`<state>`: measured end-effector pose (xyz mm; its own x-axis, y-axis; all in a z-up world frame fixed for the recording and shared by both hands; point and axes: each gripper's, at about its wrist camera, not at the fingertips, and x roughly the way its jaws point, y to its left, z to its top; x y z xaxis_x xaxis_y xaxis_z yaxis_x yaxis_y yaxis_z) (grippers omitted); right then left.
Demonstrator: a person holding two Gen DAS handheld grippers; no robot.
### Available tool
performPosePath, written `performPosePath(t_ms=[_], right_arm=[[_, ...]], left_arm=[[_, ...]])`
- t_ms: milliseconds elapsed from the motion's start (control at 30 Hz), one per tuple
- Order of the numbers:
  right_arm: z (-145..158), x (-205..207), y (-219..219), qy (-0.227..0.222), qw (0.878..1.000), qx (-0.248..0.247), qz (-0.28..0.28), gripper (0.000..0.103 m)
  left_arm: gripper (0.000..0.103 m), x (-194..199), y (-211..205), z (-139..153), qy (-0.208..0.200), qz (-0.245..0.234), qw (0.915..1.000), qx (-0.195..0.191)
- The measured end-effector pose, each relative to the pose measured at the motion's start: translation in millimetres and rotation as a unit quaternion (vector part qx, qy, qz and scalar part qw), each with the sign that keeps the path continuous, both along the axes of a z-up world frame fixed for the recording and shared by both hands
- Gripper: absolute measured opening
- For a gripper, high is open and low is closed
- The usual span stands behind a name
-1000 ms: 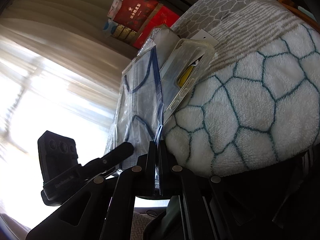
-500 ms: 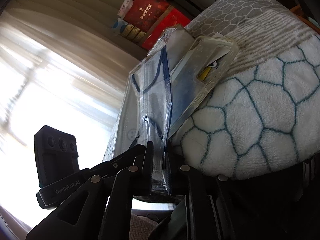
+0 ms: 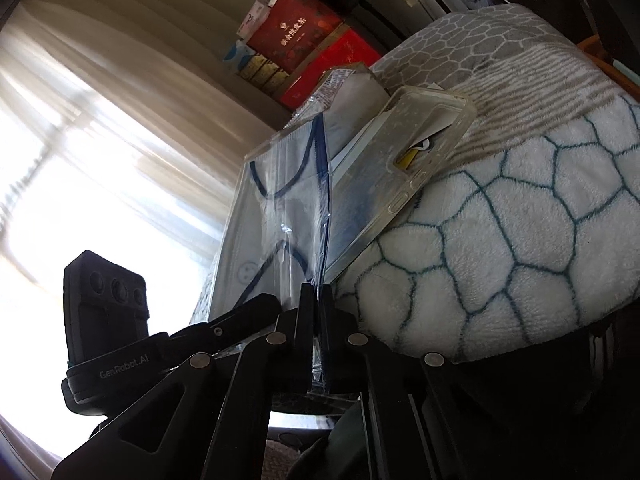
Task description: Organize objects
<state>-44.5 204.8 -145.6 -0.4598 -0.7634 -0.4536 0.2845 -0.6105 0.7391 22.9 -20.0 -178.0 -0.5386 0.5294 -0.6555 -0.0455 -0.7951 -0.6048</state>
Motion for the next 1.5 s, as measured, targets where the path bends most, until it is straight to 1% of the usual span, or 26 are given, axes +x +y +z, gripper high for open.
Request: performPosePath(t_ms=[100,233,333,400,433,533,700,833,1000,1233,1300,1367,1500], right_arm=[[-3,0,2,-0.004,1.0,-0.003,-0.002,0.001],[-1,2,-1,0.003,1.0,0.008,-0.003,0.001],[-2,2,0,0.0,1.0,0.004,-0.001,0.002],[-4,4,3,-0.004,1.0,-0.003,0.0,0.002],[-4,4,3,-0.005,1.0,-0.005,0.001,0.002],[-5,6,4,-0.005,1.0,-0.006,0.001,0.003],[-9,6,6,-0.01,1.0,-0.017,0.004,0.003],[-10,6,5,-0.009,1.0,-0.015,0.003,0.002],[-11,6,5,-0.01,1.0,-0.016,0.003,0.001],[-11,7,5,-0.01,1.0,-0.015,0.002,0.001],[-11,8,5,-0.015,1.0,-0.018,0.001,0.003],[-11,9,-1,-0.014,1.0,-0.012,0.007,0.004],[-8,14,-16,0.002,1.0,0.009,0.005,0.009]], left_arm=[[0.011,-1,-9,-1,-0.003,0.012,0.9999,0.008],[0.011,-3,-20,-5,-0.007,0.025,0.9996,0.012],[0.01,-1,-17,-4,-0.003,0.028,0.9996,0.002],[0.005,0,-13,-4,-0.003,0.023,0.9997,-0.001],[0.005,0,-10,-4,-0.004,0.02,0.9998,0.0],[0.005,-1,-5,-2,-0.004,0.013,0.9999,-0.004],[0.005,-1,-5,-2,-0.004,0.019,0.9998,-0.004],[0.005,-1,-3,-2,-0.006,0.019,0.9998,-0.01],[0.006,-2,-2,-3,-0.008,0.018,0.9998,-0.008],[0.007,-1,1,-5,0.003,0.02,0.9997,-0.014],[0.007,0,1,-5,0.005,0.021,0.9997,-0.015],[0.007,1,2,-5,0.007,0.022,0.9996,-0.014],[0.006,2,5,-6,0.01,0.02,0.9997,-0.013]])
